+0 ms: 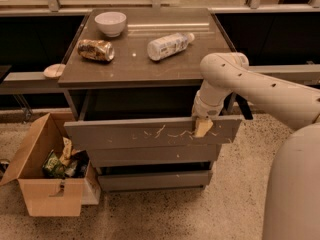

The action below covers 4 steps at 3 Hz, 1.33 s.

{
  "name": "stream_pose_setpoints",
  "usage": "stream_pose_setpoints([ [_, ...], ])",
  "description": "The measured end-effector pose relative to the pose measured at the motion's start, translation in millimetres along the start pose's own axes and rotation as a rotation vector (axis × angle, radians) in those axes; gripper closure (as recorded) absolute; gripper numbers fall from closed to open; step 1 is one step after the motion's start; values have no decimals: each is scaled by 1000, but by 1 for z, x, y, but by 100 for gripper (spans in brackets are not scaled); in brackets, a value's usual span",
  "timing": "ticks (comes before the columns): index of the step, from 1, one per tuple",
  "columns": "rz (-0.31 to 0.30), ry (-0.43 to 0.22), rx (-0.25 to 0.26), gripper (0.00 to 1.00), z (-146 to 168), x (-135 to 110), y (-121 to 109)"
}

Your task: Open top drawer

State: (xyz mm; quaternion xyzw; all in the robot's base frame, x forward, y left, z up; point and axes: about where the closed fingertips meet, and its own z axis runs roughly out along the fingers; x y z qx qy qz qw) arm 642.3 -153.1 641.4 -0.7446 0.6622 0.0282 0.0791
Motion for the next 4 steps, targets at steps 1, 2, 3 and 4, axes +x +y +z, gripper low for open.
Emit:
stream_pose_setpoints([
  [1, 0, 0, 0, 1, 0, 0, 0],
  [2, 0, 0, 0, 0, 0, 0, 0],
  [3, 2, -15, -53, 0, -1, 6, 20],
  [4, 6, -51, -117, 0, -8, 11, 58],
])
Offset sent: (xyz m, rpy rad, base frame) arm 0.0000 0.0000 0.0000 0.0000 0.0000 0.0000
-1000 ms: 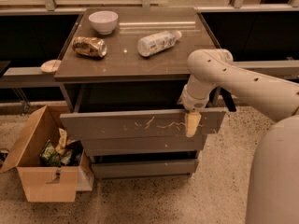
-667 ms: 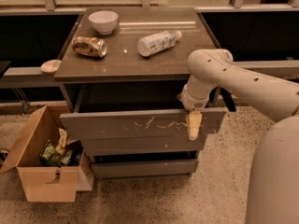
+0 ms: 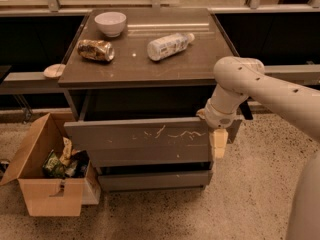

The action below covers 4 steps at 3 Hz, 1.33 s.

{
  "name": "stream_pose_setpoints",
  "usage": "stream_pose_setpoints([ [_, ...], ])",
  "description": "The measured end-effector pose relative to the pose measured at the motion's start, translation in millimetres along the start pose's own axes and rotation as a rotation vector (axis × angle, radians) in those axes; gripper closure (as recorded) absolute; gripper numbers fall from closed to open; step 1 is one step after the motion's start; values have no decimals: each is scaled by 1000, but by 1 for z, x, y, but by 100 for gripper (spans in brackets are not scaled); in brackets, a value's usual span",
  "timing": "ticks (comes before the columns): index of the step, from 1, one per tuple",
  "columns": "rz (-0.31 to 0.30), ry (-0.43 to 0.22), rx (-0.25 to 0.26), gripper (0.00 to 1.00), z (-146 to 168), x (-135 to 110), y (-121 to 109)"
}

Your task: Open top drawer

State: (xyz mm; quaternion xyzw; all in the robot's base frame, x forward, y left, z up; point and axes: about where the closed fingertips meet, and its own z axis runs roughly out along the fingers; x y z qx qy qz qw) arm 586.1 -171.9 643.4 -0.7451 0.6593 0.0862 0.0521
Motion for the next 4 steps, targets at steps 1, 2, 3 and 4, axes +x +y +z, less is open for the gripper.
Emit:
stream_pose_setpoints([
  [1, 16, -20, -28, 27, 0, 4, 16],
  [2, 16, -20, -28, 49, -3, 3, 16],
  [3, 16, -20, -28, 72, -4, 3, 14],
  [4, 44, -28, -7, 96, -7, 9, 31],
])
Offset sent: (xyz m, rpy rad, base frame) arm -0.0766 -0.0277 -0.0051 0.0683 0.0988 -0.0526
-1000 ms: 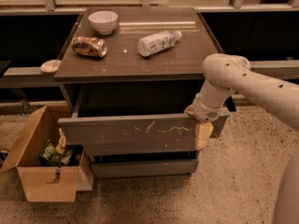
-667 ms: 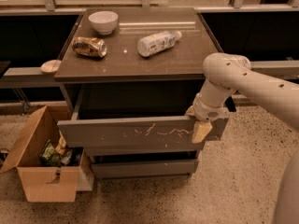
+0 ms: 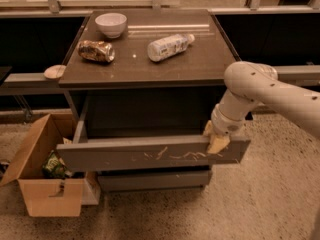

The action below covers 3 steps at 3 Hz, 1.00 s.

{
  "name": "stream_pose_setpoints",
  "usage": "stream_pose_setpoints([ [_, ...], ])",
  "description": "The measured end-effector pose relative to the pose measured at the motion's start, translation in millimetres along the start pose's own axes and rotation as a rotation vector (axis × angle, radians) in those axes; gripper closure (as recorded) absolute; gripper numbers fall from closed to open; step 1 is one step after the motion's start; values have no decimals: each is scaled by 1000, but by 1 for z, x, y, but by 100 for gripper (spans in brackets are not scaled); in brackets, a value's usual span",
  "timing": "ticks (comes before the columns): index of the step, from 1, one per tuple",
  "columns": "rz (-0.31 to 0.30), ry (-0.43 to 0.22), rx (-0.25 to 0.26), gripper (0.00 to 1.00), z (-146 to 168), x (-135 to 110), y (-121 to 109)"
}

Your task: Open top drawer

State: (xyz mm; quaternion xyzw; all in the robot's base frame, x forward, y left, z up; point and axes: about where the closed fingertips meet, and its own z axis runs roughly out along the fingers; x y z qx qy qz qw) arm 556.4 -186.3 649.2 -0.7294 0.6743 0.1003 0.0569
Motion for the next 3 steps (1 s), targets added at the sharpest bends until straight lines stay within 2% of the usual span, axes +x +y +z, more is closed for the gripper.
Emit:
stream_pose_setpoints([
  [1, 0, 0, 0, 100, 1, -3, 1],
  [2, 25, -20, 9, 100, 3, 3, 15],
  [3, 25, -20, 9, 82, 4, 2, 15],
])
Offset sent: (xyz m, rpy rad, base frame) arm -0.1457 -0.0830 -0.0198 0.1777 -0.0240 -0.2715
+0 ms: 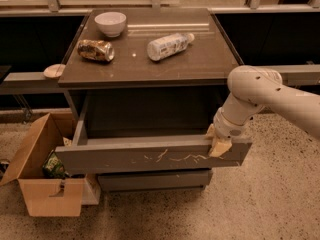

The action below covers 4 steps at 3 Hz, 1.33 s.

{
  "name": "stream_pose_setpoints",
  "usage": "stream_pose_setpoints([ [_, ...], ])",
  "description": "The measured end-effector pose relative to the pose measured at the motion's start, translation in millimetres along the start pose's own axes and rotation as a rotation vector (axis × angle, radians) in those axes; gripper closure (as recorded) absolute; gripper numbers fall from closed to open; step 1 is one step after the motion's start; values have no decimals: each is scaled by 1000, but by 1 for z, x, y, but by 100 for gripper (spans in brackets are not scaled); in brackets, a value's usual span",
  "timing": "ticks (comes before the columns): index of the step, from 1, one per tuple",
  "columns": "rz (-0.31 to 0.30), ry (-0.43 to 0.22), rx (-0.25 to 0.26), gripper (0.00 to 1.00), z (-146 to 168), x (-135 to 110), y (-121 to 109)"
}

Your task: Open top drawer

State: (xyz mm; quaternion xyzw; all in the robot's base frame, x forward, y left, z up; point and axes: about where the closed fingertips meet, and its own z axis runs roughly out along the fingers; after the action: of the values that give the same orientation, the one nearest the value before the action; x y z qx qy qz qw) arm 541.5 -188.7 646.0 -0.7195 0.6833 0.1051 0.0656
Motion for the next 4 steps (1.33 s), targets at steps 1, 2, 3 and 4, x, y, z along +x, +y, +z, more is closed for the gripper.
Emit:
stream_pose_setpoints([
  [1, 0, 0, 0, 59, 0, 0, 0],
  [2, 0, 0, 0, 36, 0, 0, 0],
  [3, 0, 0, 0, 12, 0, 0, 0],
  [4, -9, -5, -5, 0, 0, -1, 0],
])
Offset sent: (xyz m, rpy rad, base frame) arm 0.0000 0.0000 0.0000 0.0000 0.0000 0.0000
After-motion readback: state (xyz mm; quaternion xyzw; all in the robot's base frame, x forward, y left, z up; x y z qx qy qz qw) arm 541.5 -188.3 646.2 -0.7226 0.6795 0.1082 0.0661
